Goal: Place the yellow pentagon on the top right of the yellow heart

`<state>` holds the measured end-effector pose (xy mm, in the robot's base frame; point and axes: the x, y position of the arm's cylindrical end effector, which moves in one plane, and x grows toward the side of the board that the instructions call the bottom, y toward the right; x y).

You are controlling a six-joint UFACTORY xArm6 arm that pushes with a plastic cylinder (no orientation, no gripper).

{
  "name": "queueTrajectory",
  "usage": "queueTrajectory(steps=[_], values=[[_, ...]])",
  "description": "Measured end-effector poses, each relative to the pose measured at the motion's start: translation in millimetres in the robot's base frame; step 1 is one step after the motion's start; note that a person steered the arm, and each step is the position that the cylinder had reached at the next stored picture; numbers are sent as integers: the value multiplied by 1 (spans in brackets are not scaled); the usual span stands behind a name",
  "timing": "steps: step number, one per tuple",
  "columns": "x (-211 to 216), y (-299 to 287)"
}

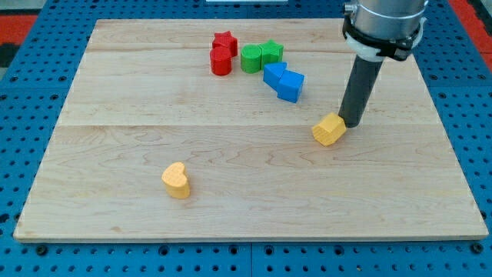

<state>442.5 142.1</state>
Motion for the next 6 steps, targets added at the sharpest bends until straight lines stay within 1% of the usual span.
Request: queueTrajectory(steps=[2, 3, 4, 5, 6], values=[[3, -86], [1, -57], [19, -4], [38, -2], [37, -45]])
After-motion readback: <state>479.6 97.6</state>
